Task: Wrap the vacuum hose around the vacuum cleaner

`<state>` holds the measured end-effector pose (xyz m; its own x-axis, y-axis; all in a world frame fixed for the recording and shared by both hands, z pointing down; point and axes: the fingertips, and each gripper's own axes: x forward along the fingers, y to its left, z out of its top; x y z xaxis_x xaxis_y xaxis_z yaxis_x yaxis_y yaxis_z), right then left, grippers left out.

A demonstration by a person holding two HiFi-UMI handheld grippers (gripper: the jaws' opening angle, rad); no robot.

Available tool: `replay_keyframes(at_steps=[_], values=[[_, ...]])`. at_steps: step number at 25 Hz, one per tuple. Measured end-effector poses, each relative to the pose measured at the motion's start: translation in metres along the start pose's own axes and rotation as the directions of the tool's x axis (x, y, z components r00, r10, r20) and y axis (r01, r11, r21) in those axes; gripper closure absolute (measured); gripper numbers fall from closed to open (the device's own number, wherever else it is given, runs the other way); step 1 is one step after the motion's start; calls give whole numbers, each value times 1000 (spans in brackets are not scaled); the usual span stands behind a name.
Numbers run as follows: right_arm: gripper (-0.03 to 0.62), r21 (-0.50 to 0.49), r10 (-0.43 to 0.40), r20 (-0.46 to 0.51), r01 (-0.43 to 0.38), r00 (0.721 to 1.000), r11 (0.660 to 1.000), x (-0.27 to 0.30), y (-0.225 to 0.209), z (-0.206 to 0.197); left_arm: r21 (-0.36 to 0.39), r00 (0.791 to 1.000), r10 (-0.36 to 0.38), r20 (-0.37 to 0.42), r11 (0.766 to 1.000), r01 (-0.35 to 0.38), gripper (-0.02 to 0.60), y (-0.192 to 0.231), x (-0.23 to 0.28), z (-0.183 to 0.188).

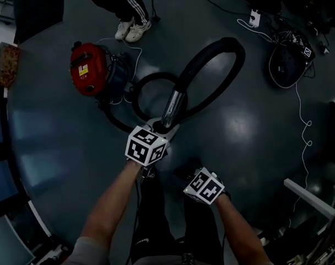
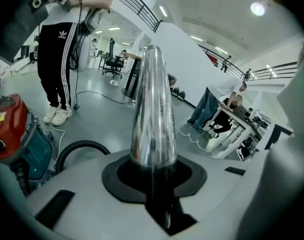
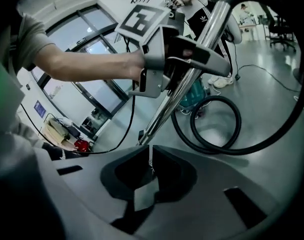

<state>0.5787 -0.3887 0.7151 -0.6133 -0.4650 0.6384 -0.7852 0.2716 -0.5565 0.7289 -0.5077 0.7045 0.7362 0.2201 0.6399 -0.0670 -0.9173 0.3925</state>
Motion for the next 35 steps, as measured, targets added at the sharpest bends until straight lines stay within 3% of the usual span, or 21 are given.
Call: replay_keyframes(at_steps=[2,6,8,12,19,20,22,26,35], values=[[586,42,-28,50,26,998,999,20,-18,-4,-18,1000,-14,3,1000,14,483,4,19,-5],[400,191,-50,157,20,986,981,57,-44,-11,-53,999,-36,16,998,37,483,4,42,-17],[361,246,-51,203,-1,978,969,75,-52,-13,-96,998,-49,36,994,52,483,7,48,-23],[359,298,-63,257,-17,964,954,105,-56,-12,-242,995,-42,92,968,63,483,17,47,-37],[364,275,-177,249,105,952,956,121,-74,-15,-455,981,50,187,890,42,483,33,41,-36],[451,267,-182,245,114,952,957,120,-74,-16,-471,979,61,194,881,39,483,37,38,-37],[499,265,-175,225,113,959,958,123,-70,-18,-483,979,71,194,875,33,483,44,33,-44],[508,258,-140,156,96,978,961,134,-61,-29,-472,991,44,125,881,21,479,52,25,-67],[511,160,-124,-21,125,992,979,142,-65,-58,-301,999,-36,-31,953,25,340,61,14,-105]])
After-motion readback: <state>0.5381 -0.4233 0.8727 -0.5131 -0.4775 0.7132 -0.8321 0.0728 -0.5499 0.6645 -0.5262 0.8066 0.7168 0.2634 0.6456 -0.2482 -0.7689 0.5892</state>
